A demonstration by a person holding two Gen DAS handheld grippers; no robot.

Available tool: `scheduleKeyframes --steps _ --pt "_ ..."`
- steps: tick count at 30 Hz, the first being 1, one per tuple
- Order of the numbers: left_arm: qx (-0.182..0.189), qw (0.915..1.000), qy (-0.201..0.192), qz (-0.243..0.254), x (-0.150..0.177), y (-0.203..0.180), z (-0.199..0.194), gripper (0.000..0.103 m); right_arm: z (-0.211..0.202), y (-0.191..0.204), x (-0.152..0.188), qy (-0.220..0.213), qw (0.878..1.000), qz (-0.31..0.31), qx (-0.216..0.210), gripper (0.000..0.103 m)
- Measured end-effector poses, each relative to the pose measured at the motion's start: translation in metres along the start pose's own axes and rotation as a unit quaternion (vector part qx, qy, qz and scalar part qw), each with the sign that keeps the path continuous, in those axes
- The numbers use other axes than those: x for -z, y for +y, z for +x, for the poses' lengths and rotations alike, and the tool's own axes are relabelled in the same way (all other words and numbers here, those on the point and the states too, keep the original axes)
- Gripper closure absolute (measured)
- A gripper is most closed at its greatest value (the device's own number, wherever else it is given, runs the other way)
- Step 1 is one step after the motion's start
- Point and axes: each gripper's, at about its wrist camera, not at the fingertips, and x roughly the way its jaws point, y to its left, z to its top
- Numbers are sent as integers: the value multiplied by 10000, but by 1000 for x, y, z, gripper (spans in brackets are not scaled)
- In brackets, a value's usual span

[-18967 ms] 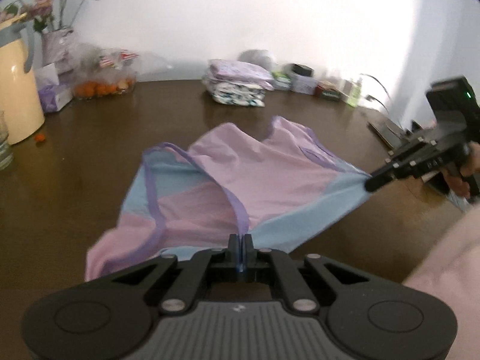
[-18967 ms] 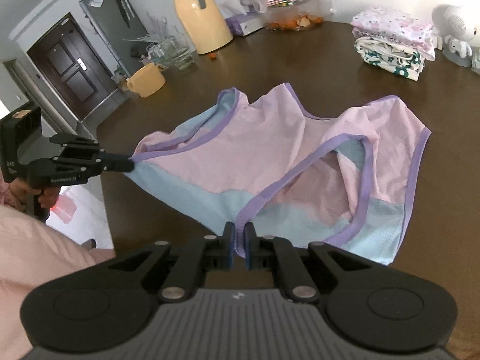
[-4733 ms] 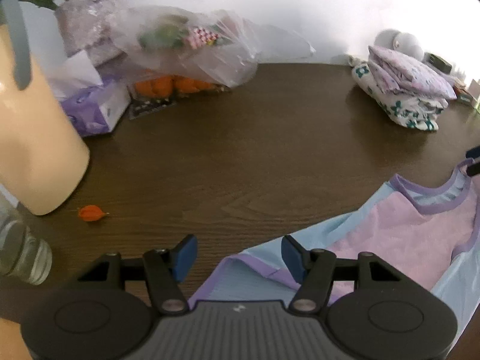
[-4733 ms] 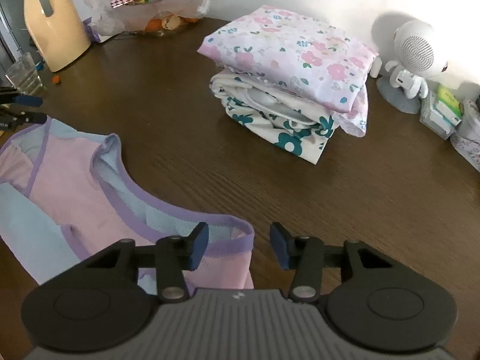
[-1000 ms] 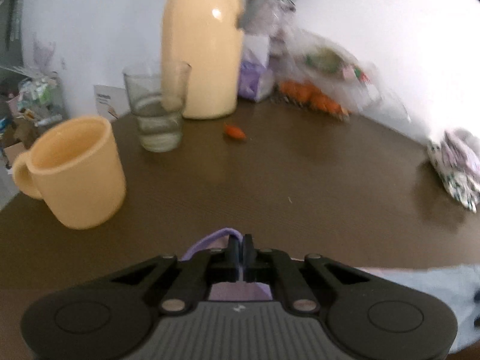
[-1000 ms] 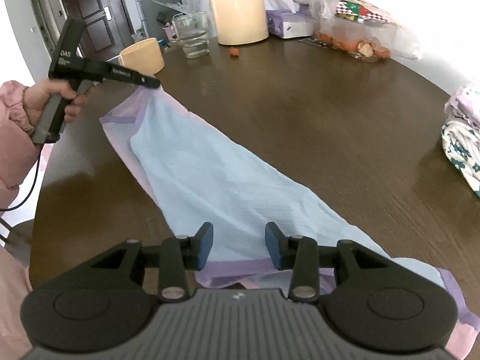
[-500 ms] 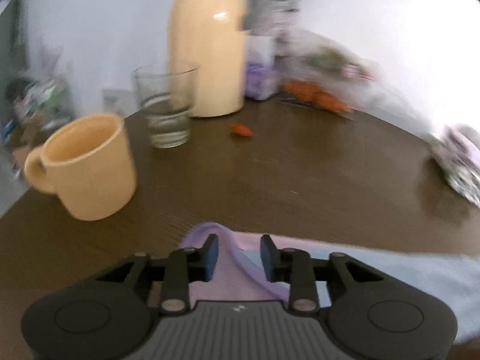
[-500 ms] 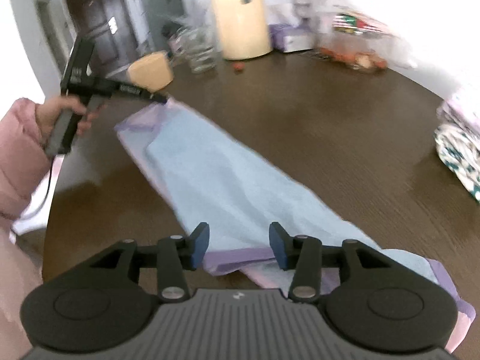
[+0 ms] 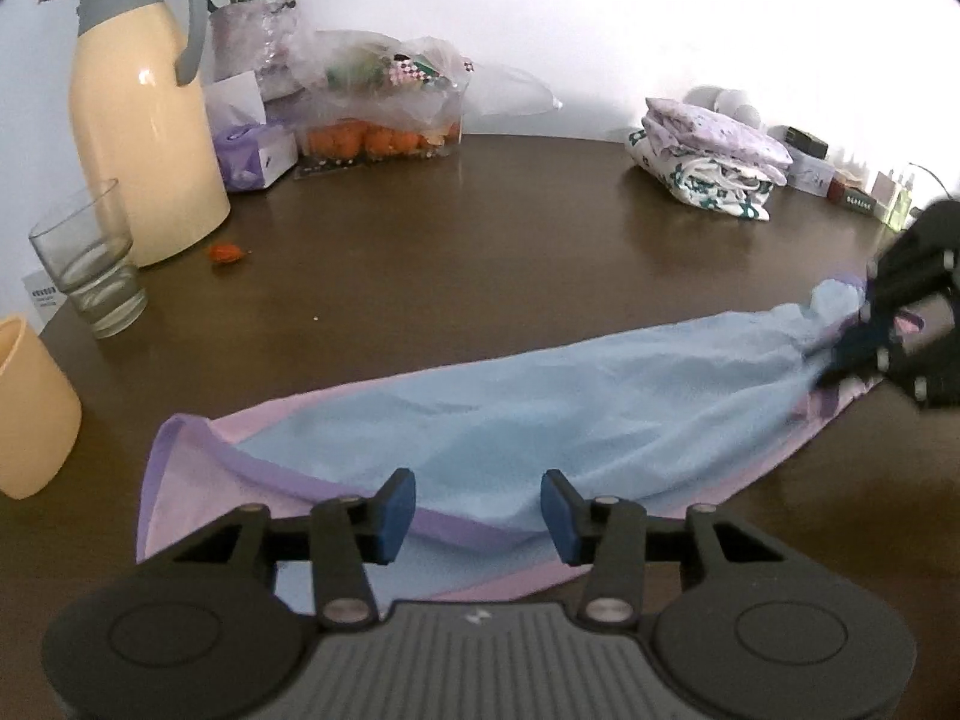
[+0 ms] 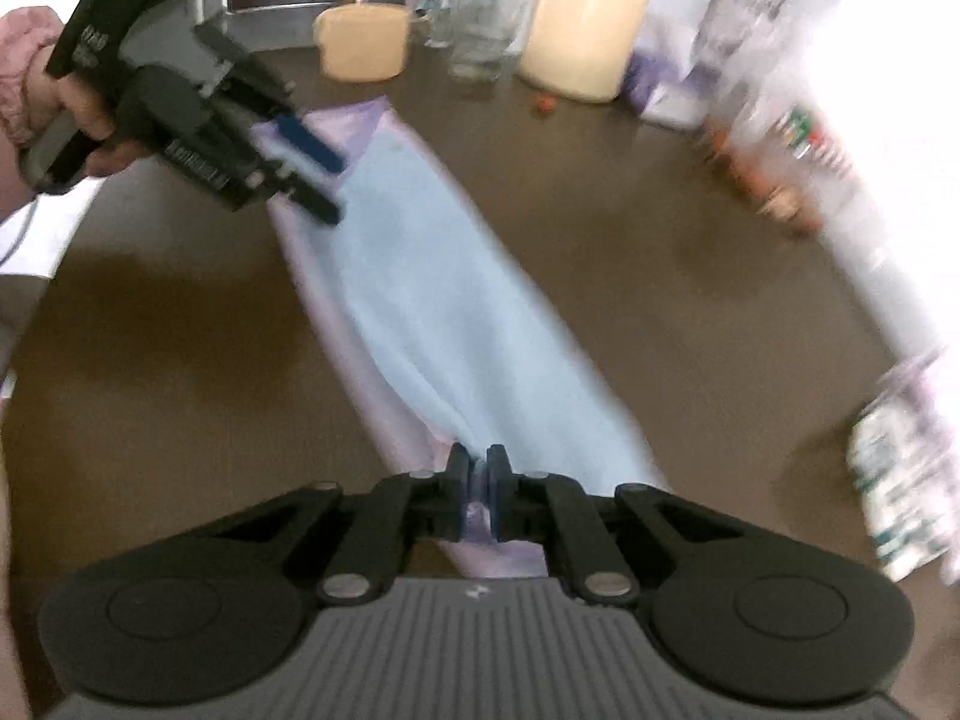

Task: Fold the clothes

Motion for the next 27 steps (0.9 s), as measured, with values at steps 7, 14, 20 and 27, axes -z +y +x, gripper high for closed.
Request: scheduleKeyframes --steps 7,14,20,27 --pt "-10 9998 -21 -178 3 3 -2 59 10 18 5 123 9983 -537 188 97" --pt "301 9987 -339 -227 -13 -7 -7 59 2 15 12 6 9994 37 -349 73" --pt "536 9984 -111 107 -15 -26 16 76 -16 -33 10 -396 9865 1509 -505 69" --pt "333 9994 -41 -63 1 -16 23 74 22 -33 21 -303 9859 1599 -390 70"
